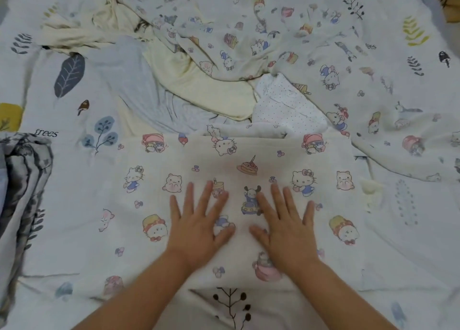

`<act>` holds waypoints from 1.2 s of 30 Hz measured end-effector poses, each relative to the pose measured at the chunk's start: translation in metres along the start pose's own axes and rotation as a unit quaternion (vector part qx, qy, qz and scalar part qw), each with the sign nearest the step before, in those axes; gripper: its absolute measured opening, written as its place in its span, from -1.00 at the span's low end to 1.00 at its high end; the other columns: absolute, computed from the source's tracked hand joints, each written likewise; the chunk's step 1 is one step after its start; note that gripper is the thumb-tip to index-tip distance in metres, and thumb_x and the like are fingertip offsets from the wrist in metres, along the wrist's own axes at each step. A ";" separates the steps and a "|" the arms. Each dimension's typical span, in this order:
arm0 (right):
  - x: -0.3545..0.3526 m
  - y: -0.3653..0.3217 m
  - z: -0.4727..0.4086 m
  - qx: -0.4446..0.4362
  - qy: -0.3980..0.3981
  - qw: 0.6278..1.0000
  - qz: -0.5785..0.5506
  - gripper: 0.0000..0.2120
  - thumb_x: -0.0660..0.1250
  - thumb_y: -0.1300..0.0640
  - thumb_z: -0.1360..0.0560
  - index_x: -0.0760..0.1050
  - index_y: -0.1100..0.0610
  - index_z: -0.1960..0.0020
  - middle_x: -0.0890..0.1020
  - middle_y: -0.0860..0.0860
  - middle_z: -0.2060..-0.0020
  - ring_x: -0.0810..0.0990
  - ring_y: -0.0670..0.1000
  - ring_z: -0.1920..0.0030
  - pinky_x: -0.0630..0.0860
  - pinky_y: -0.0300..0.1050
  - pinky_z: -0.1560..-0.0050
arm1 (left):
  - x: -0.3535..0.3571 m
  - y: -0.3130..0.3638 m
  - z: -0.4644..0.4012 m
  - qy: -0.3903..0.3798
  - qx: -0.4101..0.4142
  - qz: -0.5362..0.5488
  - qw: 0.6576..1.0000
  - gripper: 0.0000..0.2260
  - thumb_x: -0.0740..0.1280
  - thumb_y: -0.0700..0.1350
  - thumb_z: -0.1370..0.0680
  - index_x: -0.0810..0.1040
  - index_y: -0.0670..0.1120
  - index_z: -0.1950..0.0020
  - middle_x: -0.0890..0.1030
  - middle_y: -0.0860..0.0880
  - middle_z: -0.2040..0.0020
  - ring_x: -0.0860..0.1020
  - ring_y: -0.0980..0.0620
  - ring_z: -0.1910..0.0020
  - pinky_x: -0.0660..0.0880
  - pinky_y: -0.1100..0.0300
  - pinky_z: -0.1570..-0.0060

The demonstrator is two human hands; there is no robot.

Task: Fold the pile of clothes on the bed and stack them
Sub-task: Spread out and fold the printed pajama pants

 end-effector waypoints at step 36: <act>-0.112 0.019 0.098 0.217 0.073 0.880 -0.415 -0.69 0.48 0.04 -0.29 0.49 0.03 0.02 0.55 -0.22 0.23 0.52 -0.19 0.23 0.45 -0.32 0.22 | -0.074 0.036 0.008 -0.155 -0.041 0.595 0.787 -0.57 0.04 0.39 -0.44 0.19 0.41 -0.30 0.24 0.32 -0.39 0.19 0.21 -0.45 0.13 0.21 -0.39</act>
Point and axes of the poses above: each hand's wrist, its own z-axis away from the middle knuckle, its own x-axis out of the palm, y = z × x, the point moved 8 cm from there along -z, towards the middle knuckle
